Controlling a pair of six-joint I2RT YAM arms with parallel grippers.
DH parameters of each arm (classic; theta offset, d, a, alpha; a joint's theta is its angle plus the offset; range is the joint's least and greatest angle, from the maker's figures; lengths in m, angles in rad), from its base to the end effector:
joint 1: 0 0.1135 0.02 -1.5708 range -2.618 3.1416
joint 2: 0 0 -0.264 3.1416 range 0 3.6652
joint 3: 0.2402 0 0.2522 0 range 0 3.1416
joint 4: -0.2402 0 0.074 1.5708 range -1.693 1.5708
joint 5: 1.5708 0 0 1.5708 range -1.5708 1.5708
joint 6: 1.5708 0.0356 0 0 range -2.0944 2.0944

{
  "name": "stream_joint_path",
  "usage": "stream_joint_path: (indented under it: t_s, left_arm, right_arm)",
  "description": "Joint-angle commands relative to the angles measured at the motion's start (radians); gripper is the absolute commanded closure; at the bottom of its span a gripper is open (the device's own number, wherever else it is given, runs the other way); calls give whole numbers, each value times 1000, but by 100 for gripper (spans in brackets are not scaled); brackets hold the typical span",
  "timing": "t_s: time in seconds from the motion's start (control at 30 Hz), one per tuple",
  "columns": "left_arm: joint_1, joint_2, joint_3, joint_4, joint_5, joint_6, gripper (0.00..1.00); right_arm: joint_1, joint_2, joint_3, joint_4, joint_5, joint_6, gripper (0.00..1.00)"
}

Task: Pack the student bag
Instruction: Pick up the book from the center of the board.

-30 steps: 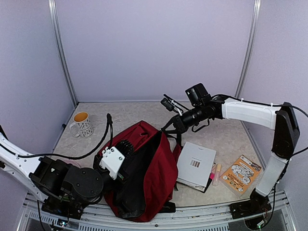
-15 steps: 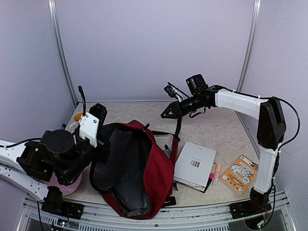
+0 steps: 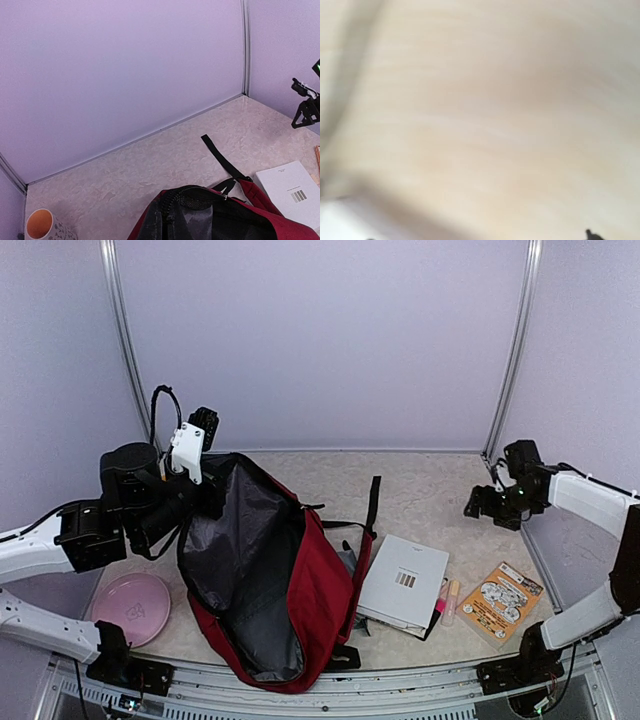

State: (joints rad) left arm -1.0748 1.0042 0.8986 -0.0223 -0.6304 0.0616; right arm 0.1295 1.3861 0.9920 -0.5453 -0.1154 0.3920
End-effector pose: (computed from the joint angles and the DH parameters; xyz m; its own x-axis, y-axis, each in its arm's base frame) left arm 0.1280 -0.1924 0.3570 -0.0340 0.1673 -0.9853 0.4351 0.8900 0.1361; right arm 0.2824 0.0409 0.2461 -0.8145 0.2766 -0.5100 0.1250 0.9420 0.3114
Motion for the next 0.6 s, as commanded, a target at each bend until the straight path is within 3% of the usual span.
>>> stream_joint_path:
  t_s: [0.0,0.1,0.2,0.43,0.57]
  left_arm:
    - [55,5,11,87,185,34,100]
    - [73,33,5,105,257,46,100]
    - [96,57,-4,109,332,41,100]
    - [136,76,-22,113,407,18,100]
    - [136,75,-30,114,432,21,100]
  right_arm:
    - [-197,-98,-149,-129,126,169,0]
    - [-322,-153,-173,-218,201,207,0]
    - [-422,-208,-236,-251,156,279,0]
    - [-462,-241,-380,-290,104,419,0]
    - [-465,-266,-436,-268,1,497,0]
